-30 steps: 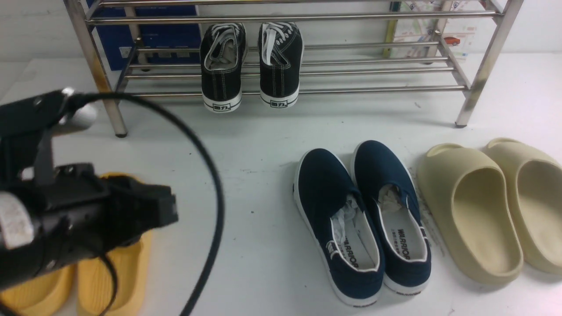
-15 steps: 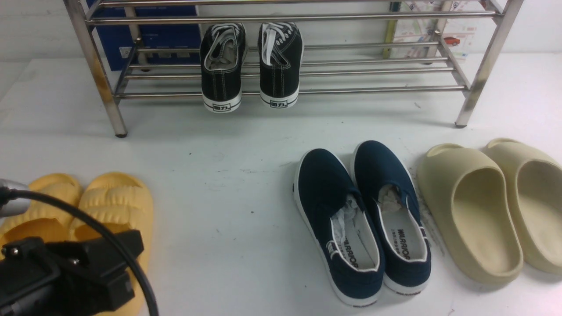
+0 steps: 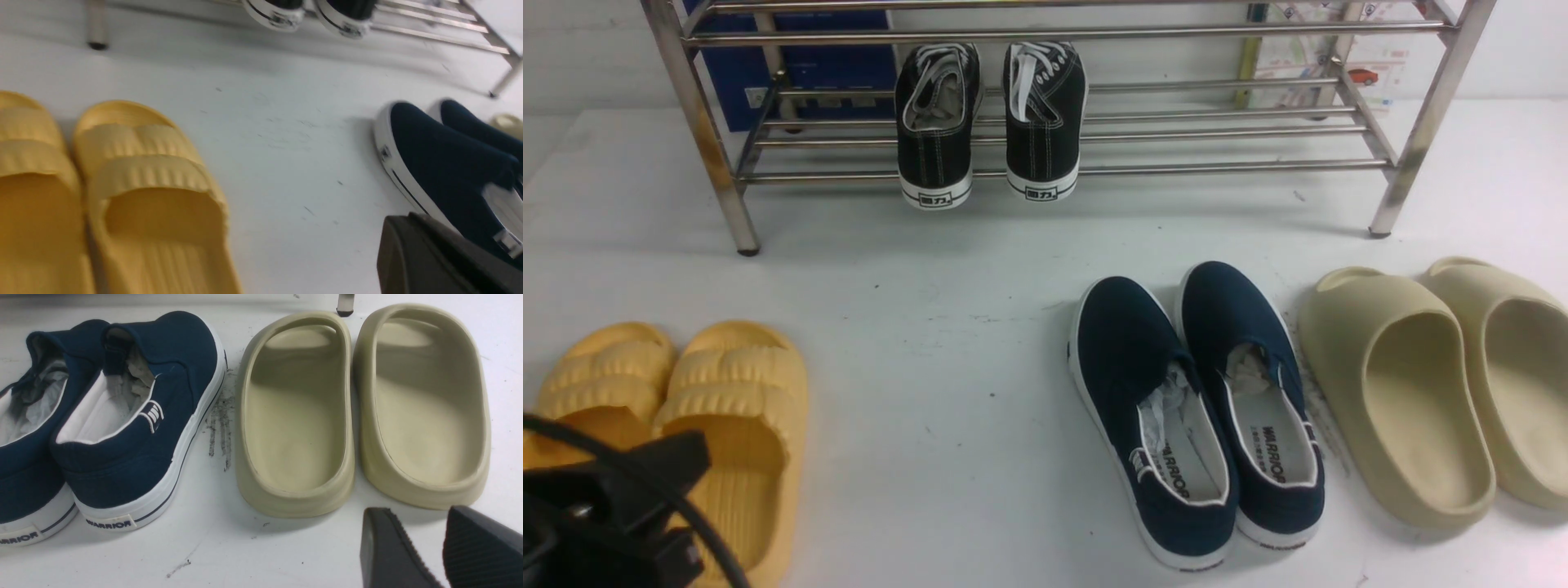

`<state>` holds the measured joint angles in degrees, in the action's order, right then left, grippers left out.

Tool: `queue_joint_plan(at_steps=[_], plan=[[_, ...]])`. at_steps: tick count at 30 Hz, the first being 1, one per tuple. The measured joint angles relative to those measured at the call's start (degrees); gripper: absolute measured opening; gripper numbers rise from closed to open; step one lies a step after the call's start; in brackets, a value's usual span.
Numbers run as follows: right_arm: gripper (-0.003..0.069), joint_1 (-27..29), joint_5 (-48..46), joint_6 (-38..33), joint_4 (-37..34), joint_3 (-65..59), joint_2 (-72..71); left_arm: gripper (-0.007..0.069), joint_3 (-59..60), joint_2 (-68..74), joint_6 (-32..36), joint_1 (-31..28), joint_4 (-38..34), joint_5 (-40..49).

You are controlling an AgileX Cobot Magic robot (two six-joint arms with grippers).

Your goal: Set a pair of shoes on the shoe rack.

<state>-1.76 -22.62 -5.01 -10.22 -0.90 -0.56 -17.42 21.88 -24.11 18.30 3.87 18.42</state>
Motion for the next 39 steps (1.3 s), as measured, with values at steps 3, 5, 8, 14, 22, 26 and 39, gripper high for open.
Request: queue_joint_plan(at_steps=[3, 5, 8, 14, 22, 26, 39], plan=[[0.0246, 0.0, 0.0, 0.0, 0.0, 0.0, 0.0, -0.0013, 3.8, -5.9, 0.2, -6.0, -0.2, 0.0], [0.0246, 0.0, 0.0, 0.0, 0.0, 0.0, 0.0, -0.0013, 7.6, -12.1, 0.7, -11.7, -0.5, 0.1], [0.0246, 0.0, 0.0, 0.0, 0.0, 0.0, 0.0, -0.0013, 12.4, -18.7, 1.2, -16.7, -0.8, 0.2], [0.0246, 0.0, 0.0, 0.0, 0.0, 0.0, 0.0, -0.0013, 18.7, -22.5, 1.4, -17.2, -1.7, 1.3], [0.0246, 0.0, 0.0, 0.0, 0.0, 0.0, 0.0, -0.0013, 19.1, -22.5, 2.9, -14.4, -4.4, 4.3], [0.0246, 0.0, 0.0, 0.0, 0.0, 0.0, 0.0, -0.0013, 19.1, -22.5, 2.8, -14.4, -5.4, 4.3], [0.0246, 0.0, 0.0, 0.0, 0.0, 0.0, 0.0, -0.0013, 19.1, -22.5, 2.8, -17.5, -5.6, 4.2]])
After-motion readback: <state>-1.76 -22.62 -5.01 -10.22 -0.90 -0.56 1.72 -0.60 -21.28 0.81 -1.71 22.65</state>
